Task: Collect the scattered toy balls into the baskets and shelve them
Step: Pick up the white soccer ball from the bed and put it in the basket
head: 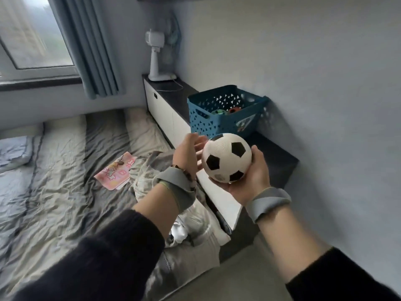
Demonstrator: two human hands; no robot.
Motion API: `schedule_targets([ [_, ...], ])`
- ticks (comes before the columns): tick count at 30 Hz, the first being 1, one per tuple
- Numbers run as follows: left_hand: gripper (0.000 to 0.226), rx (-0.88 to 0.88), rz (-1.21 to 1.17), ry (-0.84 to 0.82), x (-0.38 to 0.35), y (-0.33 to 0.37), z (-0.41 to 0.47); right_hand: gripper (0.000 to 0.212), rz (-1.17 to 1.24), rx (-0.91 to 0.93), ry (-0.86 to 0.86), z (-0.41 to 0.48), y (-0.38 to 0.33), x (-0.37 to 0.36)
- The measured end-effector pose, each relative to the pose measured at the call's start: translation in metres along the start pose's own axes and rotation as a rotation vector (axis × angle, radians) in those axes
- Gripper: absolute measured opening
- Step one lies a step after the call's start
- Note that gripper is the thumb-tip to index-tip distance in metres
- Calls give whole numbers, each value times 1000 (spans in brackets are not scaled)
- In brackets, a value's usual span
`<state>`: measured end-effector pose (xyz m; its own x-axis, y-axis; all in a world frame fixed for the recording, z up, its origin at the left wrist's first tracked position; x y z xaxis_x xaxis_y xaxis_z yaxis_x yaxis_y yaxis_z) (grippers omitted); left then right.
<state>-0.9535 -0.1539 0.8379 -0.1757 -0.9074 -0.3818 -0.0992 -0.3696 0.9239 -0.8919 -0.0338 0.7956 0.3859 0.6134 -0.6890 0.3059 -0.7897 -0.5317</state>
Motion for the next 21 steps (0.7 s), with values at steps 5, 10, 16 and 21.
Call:
schedule_targets([
  [5, 36, 65, 94, -11, -45, -23, 47, 59, -199, 130, -38, 30, -103, -5],
  [10, 45, 53, 221, -97, -89, -11, 124, 25, -444, 319, 90, 73, -188, -32],
  [16, 37, -52, 334, -86, -112, 25, 226, 69, -645, 498, 310, 125, -273, -56],
  [21, 24, -282, 639, -14, -117, 32, 296, 65, -877, 614, 359, 189, -328, -75],
])
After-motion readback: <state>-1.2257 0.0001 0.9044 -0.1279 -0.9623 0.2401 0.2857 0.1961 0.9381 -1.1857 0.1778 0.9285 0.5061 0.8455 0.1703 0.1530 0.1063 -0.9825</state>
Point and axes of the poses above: each hand's wrist, its own z-axis towards the middle knuckle, its own x-axis out of the back of the hand, y = z × x, the point moved 9 cm from there along z, towards the middle knuckle, and after that the axes turned 13 degrees about -x, right-handed, at the moved point
